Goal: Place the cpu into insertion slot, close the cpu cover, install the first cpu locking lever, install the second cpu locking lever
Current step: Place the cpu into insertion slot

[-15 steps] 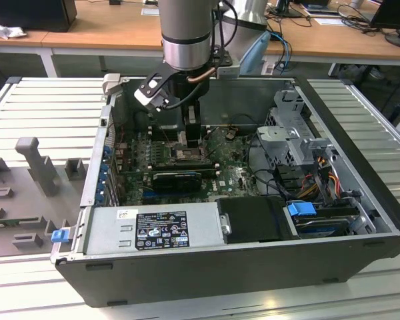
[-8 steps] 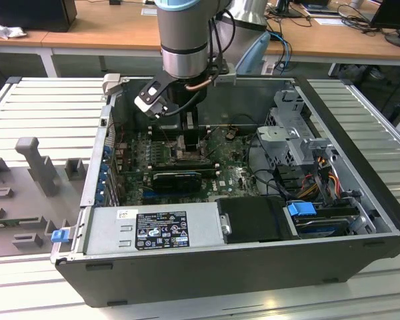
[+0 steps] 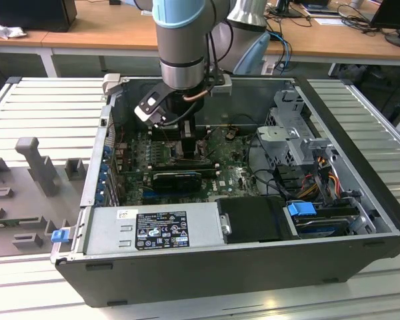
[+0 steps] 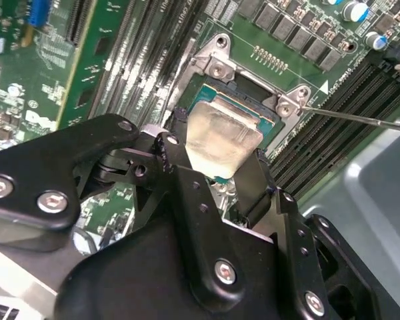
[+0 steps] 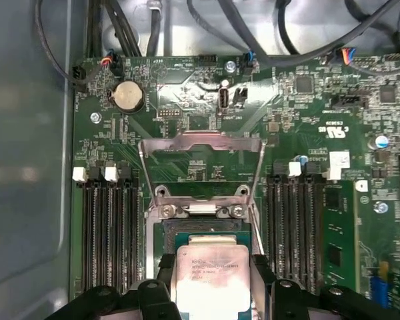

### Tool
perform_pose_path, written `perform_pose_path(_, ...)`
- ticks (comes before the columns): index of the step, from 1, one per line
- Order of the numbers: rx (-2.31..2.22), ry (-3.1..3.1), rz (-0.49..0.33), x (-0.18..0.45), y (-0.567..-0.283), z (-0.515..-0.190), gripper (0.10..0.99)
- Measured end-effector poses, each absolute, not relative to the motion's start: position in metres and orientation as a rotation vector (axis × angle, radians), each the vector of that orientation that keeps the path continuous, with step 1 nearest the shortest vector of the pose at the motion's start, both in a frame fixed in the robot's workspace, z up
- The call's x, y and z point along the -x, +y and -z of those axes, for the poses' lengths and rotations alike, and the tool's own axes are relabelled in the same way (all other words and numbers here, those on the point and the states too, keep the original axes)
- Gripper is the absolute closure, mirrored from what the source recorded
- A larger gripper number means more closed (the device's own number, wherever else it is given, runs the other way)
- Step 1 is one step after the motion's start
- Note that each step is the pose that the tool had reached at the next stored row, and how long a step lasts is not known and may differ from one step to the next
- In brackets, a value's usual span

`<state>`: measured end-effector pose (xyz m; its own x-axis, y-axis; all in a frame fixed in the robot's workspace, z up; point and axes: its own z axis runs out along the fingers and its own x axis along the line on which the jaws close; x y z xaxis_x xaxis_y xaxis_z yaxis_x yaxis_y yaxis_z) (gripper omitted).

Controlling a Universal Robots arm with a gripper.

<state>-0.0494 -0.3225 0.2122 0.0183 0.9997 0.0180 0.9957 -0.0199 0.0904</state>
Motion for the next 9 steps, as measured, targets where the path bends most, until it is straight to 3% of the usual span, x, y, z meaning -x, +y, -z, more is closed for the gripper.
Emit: perform_pose_path(9, -2.21, 2.157, -0.111, 0.0464, -0.3184, -0.2013, 0.557)
